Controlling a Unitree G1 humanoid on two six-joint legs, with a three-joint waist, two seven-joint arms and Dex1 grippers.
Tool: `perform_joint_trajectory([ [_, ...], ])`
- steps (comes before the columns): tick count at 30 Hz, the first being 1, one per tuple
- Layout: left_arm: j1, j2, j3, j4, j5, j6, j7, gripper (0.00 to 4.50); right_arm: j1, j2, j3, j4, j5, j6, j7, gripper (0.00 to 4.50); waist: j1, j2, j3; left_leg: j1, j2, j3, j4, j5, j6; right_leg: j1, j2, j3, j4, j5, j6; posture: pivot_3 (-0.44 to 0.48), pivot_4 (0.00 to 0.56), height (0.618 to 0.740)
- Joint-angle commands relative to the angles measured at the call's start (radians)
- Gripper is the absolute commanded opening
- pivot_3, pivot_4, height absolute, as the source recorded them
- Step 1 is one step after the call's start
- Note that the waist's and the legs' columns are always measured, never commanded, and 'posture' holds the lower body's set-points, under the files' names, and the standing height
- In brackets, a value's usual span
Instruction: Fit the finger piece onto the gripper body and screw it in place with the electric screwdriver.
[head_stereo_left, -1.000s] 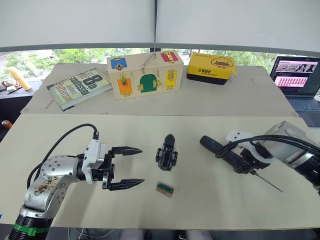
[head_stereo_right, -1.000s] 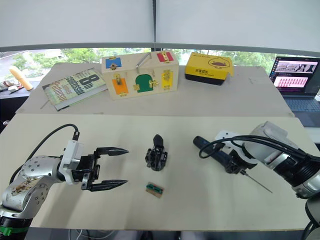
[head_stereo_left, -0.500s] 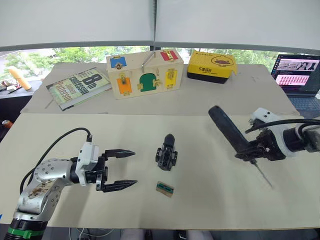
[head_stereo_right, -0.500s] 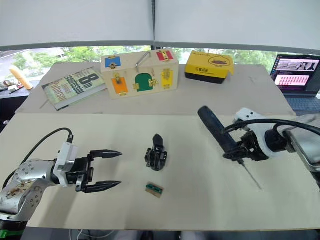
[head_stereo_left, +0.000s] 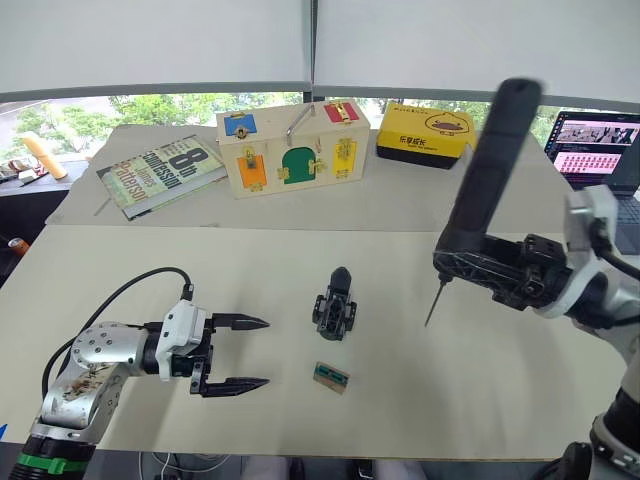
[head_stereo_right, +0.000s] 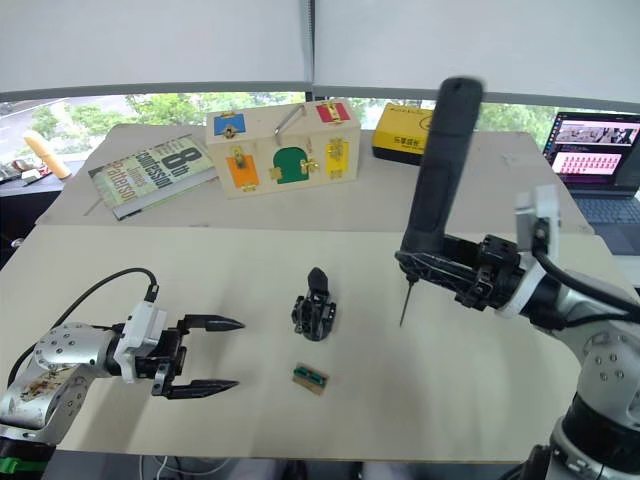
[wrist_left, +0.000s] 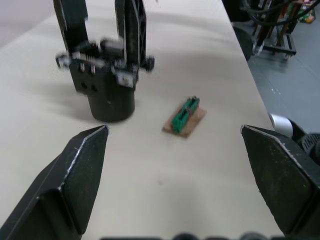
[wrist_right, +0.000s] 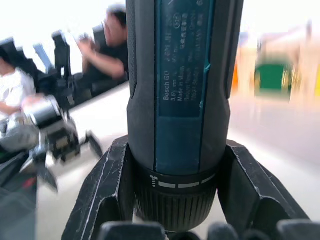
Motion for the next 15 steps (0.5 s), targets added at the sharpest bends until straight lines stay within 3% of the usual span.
perform_joint_trajectory([
  [1,0.037,0.022,-0.03,0.007,0.055,-0.059,-0.03,4.5,0.097,0.071,0.055,-0.088,0.0,-0.201,0.001,1.9,-0.003,0.0,0.0,0.0,0.0,0.0,0.0,0.0,0.0,0.0,0.0,0.0,0.0,0.0,0.0,0.0,0.15,0.74],
  [5,0.042,-0.027,-0.091,-0.036,0.08,-0.044,0.03,4.5,0.253,0.113,0.244,-0.131,-0.129,-0.535,0.181,1.9,-0.007,0.0,0.0,0.005,-0.001,0.003,0.0,0.0,0.0,0.002,0.0,0.004,0.0,-0.001,0.0,0.0,0.15,0.74],
  [15,-0.021,-0.157,-0.239,0.049,0.237,-0.14,0.139,4.5,0.244,0.102,0.503,-0.062,-0.181,-0.745,0.23,1.9,-0.01,-0.002,0.001,0.019,0.001,0.007,0.0,0.0,0.0,0.012,0.001,0.012,0.002,-0.001,-0.001,0.0,0.15,0.74],
])
